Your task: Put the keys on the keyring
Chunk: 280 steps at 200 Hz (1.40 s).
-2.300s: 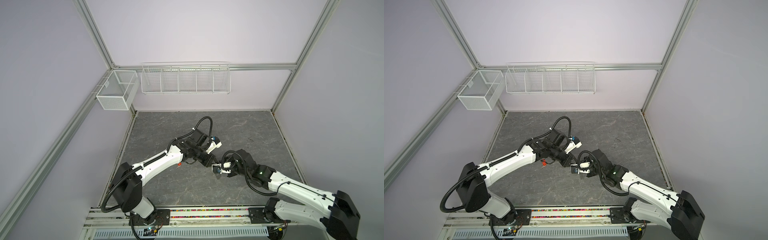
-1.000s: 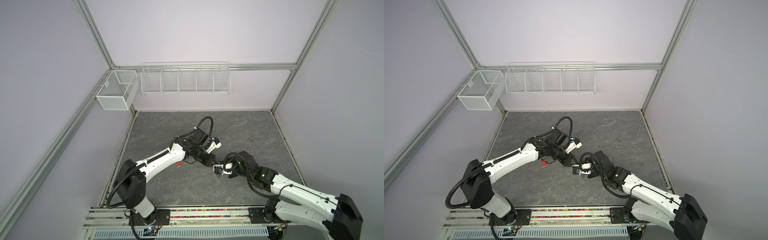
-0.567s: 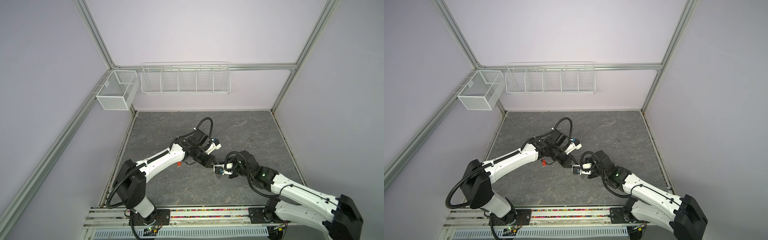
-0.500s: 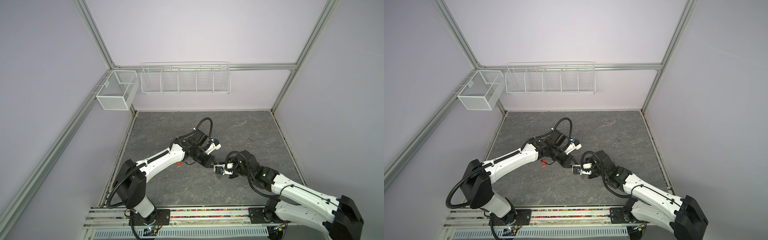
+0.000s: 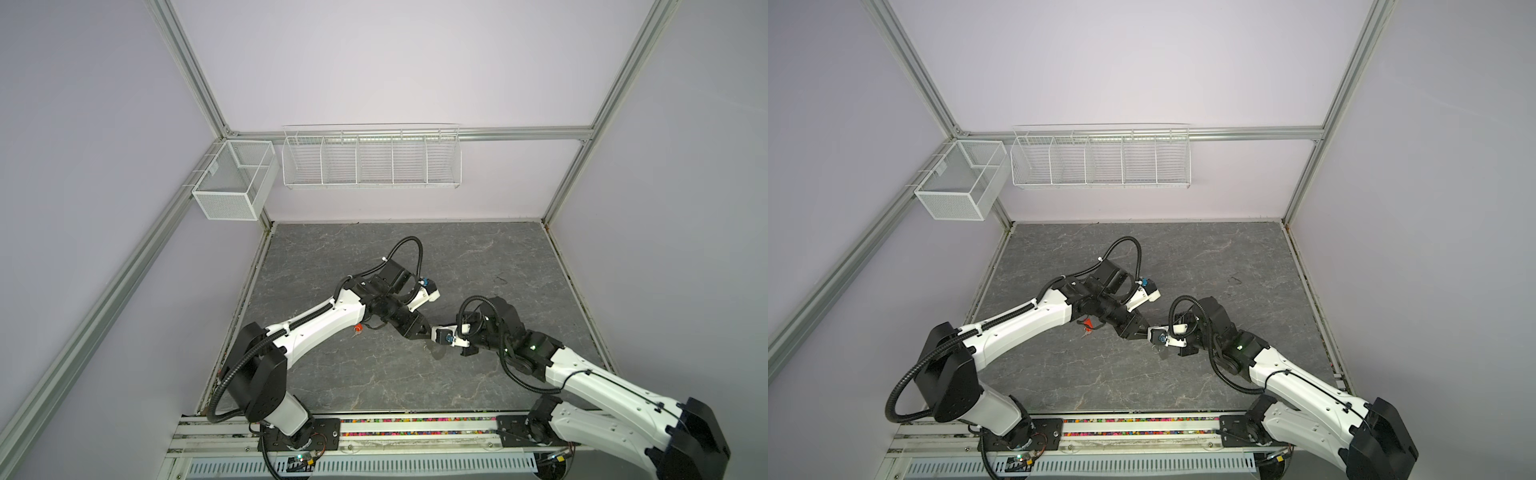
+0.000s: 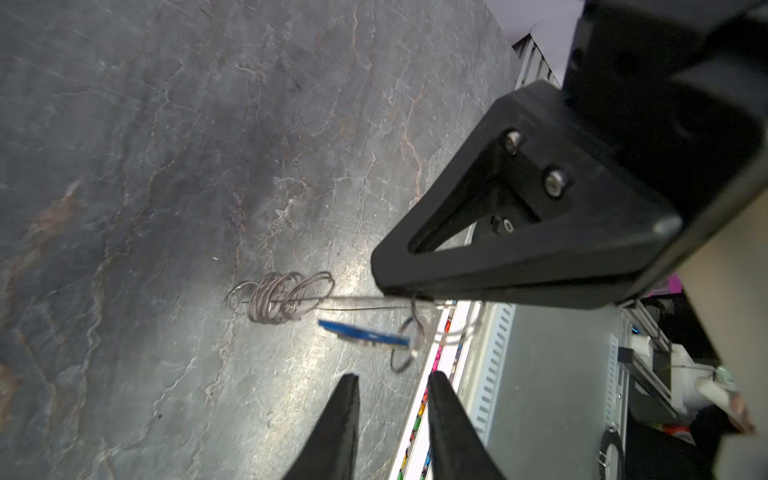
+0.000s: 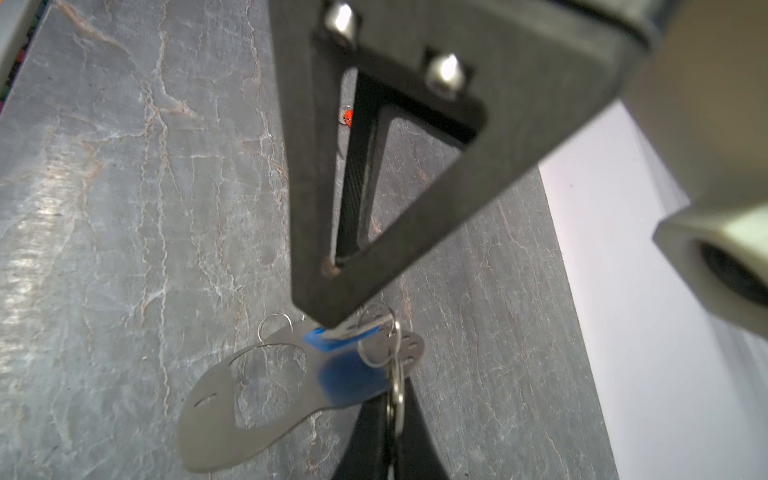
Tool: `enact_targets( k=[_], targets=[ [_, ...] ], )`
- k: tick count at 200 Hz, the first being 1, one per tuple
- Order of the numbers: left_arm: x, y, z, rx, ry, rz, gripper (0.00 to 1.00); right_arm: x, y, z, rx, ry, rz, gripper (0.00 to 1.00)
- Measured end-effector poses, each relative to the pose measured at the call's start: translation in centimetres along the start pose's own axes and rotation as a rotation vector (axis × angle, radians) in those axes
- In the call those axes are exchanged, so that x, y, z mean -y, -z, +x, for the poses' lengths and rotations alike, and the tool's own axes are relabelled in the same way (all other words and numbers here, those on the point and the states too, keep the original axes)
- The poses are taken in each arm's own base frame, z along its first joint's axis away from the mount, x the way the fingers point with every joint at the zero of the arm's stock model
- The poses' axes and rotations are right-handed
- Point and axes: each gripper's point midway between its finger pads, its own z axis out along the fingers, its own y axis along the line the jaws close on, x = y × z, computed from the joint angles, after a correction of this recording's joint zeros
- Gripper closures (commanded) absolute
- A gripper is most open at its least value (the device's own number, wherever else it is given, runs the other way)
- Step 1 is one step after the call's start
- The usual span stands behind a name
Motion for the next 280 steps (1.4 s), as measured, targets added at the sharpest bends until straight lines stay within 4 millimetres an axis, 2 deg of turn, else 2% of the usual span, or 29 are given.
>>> enact_targets(
  k=[17, 40, 61, 99, 139, 224, 280],
  targets=[
    [0.3, 1.9, 0.2, 0.074, -0.104, -0.064, 0.68, -0.1, 0.1, -0.1, 0.014, -0.013, -0.016, 0.93],
    [1.4, 4.6, -0.6, 0.251, -0.286, -0.123, 0.69, -0.3, 0.2, -0.4, 0.036, -0.028, -0.038, 0.93],
    [2.0, 5.6, -0.8, 0.391, -0.412, -0.147, 0.70, 0.0, 0.4, -0.9, 0.059, -0.043, -0.050, 0.92],
    [1.8, 4.7, -1.6, 0.465, -0.521, -0.143, 0.69, 0.3, 0.4, -1.9, 0.096, -0.062, -0.085, 0.93],
    [3.0, 4.6, -3.2, 0.529, -0.626, -0.115, 0.69, 0.4, 0.5, -2.7, 0.122, -0.067, -0.105, 0.92],
    [3.5, 2.8, -2.3, 0.483, -0.692, -0.065, 0.72, 0.0, 0.3, -2.6, 0.116, -0.089, -0.137, 0.92],
    [2.8, 1.7, -2.1, 0.445, -0.698, -0.077, 0.81, 0.2, 0.5, -3.0, 0.127, -0.098, -0.140, 0.93]
  ],
)
